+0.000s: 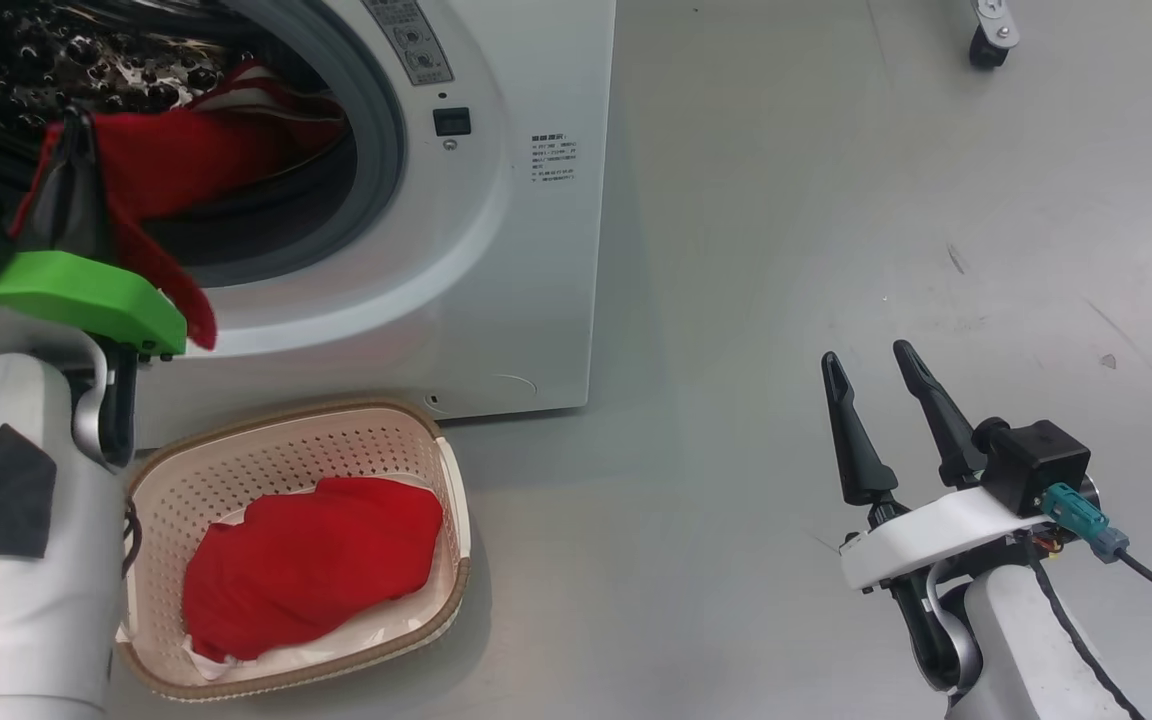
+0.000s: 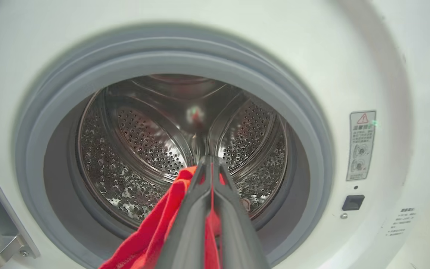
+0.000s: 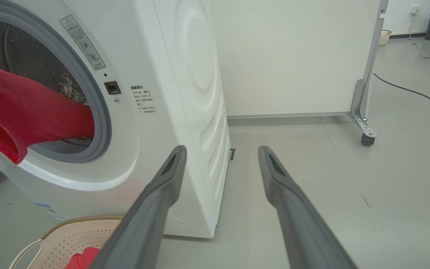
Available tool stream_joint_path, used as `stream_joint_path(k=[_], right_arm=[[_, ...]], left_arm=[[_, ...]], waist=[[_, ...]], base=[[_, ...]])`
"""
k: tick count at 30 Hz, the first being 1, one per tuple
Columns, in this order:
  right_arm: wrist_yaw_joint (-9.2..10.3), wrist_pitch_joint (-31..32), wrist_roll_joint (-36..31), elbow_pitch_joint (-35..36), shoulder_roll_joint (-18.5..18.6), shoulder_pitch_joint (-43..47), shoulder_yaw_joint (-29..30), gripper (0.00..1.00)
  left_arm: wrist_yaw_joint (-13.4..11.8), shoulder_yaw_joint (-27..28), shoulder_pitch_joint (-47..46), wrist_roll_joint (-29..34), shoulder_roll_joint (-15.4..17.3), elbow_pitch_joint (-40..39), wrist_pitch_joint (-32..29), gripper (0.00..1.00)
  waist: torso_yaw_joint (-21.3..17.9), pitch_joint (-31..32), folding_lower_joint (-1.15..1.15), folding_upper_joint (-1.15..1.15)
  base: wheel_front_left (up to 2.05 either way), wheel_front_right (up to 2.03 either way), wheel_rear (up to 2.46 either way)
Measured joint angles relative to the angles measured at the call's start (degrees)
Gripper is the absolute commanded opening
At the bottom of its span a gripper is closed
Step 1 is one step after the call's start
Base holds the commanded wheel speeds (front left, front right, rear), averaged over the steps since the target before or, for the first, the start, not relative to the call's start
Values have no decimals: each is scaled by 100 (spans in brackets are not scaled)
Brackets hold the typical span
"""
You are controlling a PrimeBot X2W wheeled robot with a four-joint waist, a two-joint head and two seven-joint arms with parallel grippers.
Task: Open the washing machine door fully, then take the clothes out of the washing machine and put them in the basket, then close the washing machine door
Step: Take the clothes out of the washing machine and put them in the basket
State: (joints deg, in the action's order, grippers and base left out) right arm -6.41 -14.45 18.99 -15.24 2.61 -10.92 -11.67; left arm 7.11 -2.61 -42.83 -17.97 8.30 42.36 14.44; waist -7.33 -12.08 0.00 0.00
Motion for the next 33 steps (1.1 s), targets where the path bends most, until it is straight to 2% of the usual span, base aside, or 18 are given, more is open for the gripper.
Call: stream_joint_path(k=[10, 20, 25, 33], right_arm=[[-3, 0, -35, 4, 0, 87, 0, 100], [-7, 0, -57, 2, 0, 98, -9, 100], [-8, 0, -98, -4, 0, 118, -41, 100], [-9, 0, -98, -1, 0, 149, -76, 100]], left_arm=[[0, 196, 165, -1, -78, -1630, 2, 0], [0, 261, 545, 51, -205, -2815, 27, 0], [0, 255, 862, 69, -246, -3012, 29, 0], [0, 31, 1583, 153, -252, -2639, 11, 0]], waist=[[10, 44, 0, 0], [-6, 84, 0, 0], [-15, 139, 0, 0], [-56, 106, 0, 0]], base=[[0, 0, 0], [0, 0, 0], [0, 0, 0], [0, 0, 0]])
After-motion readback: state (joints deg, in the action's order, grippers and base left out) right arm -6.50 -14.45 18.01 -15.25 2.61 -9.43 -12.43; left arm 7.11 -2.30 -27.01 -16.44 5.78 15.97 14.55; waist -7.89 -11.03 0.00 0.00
